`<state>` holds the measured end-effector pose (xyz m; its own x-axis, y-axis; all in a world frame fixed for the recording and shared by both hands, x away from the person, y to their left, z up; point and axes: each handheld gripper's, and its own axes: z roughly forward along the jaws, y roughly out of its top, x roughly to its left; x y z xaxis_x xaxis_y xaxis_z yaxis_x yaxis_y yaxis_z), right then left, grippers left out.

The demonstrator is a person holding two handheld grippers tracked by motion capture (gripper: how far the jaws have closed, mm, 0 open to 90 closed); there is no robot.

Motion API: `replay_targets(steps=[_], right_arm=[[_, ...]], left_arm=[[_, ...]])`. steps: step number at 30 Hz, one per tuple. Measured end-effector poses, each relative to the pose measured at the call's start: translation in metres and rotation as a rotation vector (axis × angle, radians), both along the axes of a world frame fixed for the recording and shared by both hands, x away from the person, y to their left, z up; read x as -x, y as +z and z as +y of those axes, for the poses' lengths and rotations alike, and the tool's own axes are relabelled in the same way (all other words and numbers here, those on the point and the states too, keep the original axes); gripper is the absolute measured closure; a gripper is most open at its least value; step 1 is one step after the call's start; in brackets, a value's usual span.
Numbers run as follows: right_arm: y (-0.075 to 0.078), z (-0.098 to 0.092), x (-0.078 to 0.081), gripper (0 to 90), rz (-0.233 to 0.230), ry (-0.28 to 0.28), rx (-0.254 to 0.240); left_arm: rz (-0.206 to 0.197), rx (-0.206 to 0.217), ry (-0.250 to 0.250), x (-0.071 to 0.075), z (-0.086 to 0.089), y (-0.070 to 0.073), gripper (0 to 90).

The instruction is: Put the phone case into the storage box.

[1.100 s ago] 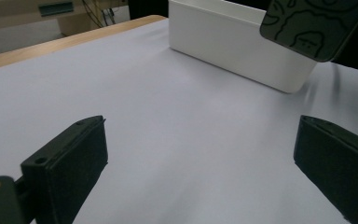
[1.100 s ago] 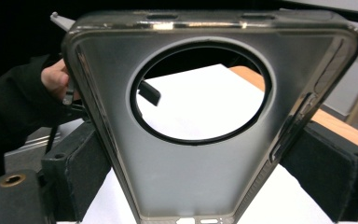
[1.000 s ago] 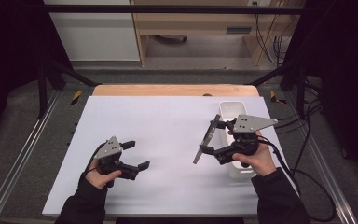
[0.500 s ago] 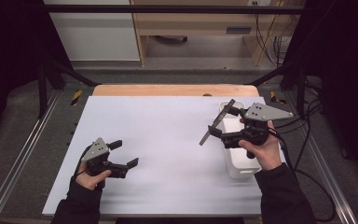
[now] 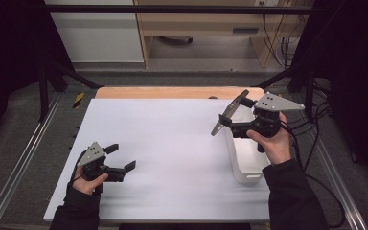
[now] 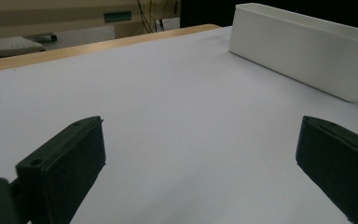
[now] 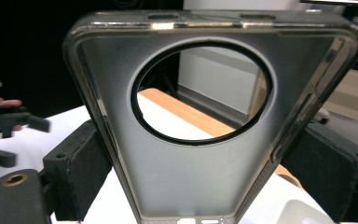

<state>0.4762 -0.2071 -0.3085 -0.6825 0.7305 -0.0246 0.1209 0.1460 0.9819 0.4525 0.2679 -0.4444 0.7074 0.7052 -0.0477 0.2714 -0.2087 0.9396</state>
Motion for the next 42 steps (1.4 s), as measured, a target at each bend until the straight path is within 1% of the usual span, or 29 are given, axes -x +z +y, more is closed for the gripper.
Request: replay_targets(steps=[3,12,19,25,29,42], right_arm=[[0.002,-0.002,-0.005,11.7,0.002,-0.03,0.005],[0.005,-0.009,-0.017,11.7,0.005,-0.102,0.013],[0.005,-0.013,-0.028,11.7,0.02,-0.189,0.036],[0.001,-0.015,-0.042,11.7,0.052,-0.259,0.047],[-0.001,-0.017,-0.05,11.7,0.07,-0.297,0.04],[-0.01,-0.022,-0.071,11.6,0.115,-0.394,0.039]], left_arm=[[0.0,0.001,0.009,0.0,0.004,-0.001,0.7],[-0.001,-0.018,0.023,0.0,0.008,-0.004,0.1],[0.008,-0.024,0.024,-0.002,0.01,-0.006,0.0],[0.012,-0.022,0.028,-0.002,0.012,-0.007,0.0],[0.013,-0.023,0.028,-0.003,0.013,-0.008,0.0],[0.016,-0.032,0.02,-0.004,0.012,-0.009,0.0]])
